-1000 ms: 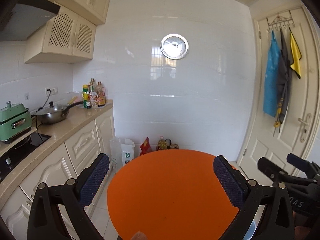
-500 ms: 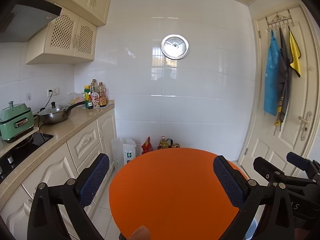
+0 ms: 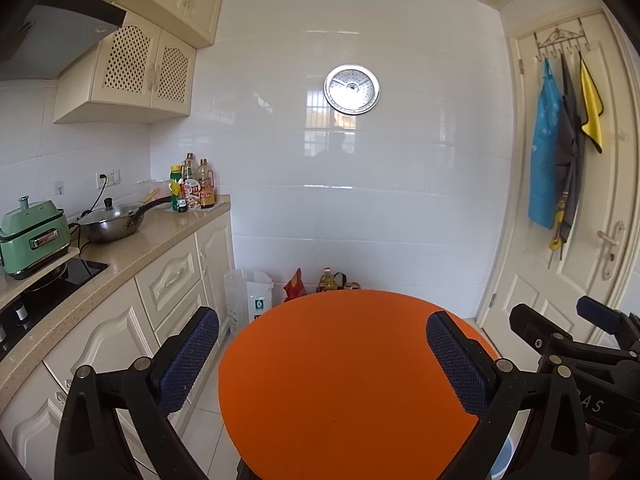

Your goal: Collect trash

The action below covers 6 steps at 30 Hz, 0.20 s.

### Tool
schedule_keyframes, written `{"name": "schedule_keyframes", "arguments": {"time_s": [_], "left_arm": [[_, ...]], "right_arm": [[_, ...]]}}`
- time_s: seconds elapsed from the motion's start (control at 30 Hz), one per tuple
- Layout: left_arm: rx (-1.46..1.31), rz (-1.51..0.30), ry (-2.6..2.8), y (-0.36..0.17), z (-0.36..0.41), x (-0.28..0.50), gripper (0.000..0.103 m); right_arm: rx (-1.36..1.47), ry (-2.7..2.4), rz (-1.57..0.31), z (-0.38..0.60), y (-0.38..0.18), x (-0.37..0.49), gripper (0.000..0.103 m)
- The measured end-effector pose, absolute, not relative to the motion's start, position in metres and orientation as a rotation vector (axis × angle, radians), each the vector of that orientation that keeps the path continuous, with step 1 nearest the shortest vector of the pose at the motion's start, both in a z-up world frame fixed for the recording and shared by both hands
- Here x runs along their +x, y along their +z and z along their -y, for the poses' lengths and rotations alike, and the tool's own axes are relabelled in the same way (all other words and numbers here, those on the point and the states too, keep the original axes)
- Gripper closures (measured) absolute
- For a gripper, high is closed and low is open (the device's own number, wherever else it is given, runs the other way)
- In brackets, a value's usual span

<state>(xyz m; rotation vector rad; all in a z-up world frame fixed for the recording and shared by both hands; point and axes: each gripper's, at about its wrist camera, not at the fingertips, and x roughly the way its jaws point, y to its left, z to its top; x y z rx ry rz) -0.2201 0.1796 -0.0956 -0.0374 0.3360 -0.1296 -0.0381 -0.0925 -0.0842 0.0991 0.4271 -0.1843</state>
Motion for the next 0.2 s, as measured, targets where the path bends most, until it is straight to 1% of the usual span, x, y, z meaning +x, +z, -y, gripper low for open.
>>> {"name": "schedule_keyframes", "arguments": {"time_s": [0.2], "left_arm": [[-0.059,-0.344,-0.13,-0.1,-0.169,-0.221,0.001]], "right_arm": [[0.101,-0.191,-0.429,0.092,-0.085,-0.038,0.0]]}}
